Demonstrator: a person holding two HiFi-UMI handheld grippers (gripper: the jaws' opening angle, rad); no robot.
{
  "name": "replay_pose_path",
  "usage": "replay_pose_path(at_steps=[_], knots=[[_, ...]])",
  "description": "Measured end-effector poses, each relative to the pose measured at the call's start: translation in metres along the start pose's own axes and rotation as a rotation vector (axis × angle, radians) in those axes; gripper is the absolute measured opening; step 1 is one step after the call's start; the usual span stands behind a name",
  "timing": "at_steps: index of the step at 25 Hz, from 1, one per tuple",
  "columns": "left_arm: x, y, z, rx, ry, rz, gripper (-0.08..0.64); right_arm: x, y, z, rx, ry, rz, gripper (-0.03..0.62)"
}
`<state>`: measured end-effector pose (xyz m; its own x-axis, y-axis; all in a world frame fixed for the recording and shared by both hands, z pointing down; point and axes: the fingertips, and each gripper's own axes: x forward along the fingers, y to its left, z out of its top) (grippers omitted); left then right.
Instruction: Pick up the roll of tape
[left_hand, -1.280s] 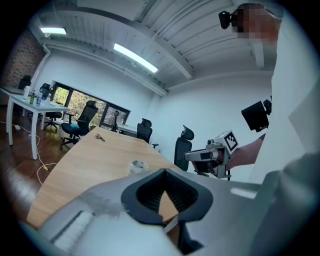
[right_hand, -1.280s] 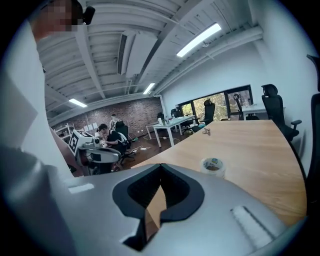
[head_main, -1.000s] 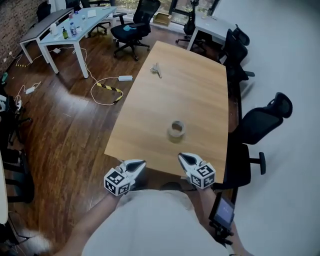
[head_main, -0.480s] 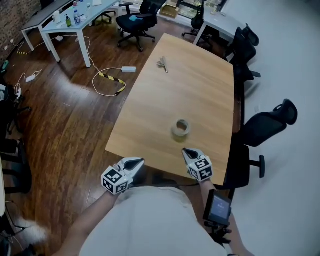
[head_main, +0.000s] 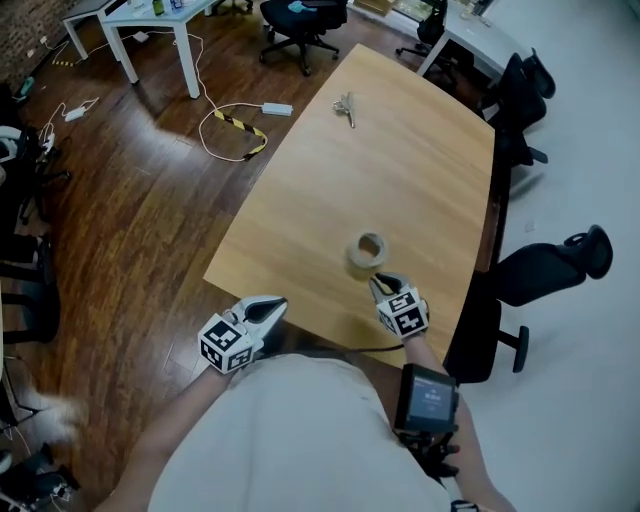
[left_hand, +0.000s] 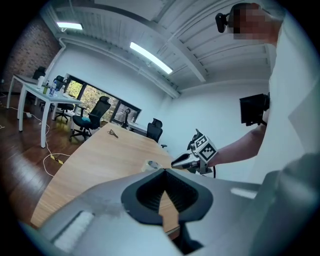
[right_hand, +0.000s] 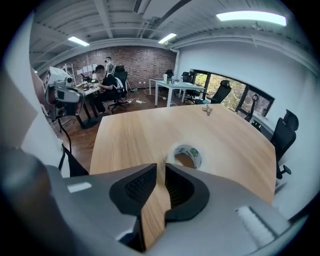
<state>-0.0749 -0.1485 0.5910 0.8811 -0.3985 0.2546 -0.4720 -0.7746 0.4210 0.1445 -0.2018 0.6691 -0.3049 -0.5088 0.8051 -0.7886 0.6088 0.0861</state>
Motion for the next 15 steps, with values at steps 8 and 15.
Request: replay_pose_path(at_steps=[8, 15], knots=[[0.016, 0.000, 0.001, -0.026, 0.001, 0.058, 0.005, 0.036, -0.022, 0.000, -0.123, 0.137, 0.084, 0.113], [0.016, 0.011, -0.002, -0.077, -0.020, 0.141, 0.005, 0.062, -0.030, -0.002, -0.291, 0.250, 0.154, 0.182]])
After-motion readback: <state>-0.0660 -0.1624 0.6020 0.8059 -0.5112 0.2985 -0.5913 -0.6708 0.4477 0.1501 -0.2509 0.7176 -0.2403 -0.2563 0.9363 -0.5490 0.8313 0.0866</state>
